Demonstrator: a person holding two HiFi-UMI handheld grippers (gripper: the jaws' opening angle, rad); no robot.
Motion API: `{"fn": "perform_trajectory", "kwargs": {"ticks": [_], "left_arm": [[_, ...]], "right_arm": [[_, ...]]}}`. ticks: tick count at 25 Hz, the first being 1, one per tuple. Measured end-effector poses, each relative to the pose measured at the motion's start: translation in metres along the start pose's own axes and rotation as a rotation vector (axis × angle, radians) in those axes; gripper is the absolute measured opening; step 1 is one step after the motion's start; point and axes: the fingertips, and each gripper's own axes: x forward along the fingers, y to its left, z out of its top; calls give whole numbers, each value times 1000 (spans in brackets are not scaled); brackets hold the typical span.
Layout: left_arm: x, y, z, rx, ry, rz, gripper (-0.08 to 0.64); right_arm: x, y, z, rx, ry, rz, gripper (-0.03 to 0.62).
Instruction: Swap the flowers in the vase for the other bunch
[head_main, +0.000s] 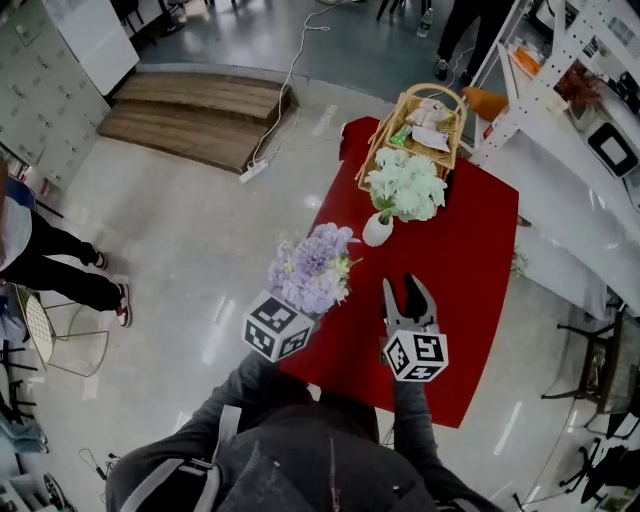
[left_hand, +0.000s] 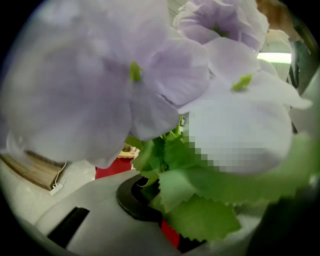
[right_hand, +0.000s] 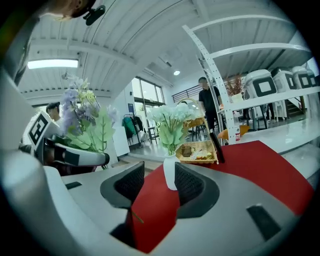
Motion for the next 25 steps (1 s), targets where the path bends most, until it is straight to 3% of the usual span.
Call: {"fn": "perform_trajectory", "kwargs": {"ticks": [8,20,25], "left_arm": [[7,-18,3,20,1,-77,48],[15,-43,7,60,-2,-161,48],[12,-44,9,65,-10,-162,48]], "right_arm": [[-50,2,30,48,-86,-64,59],[-104,-7,59,72,-150,-177,15],[-115,4,78,108,-165,-114,12]]}}
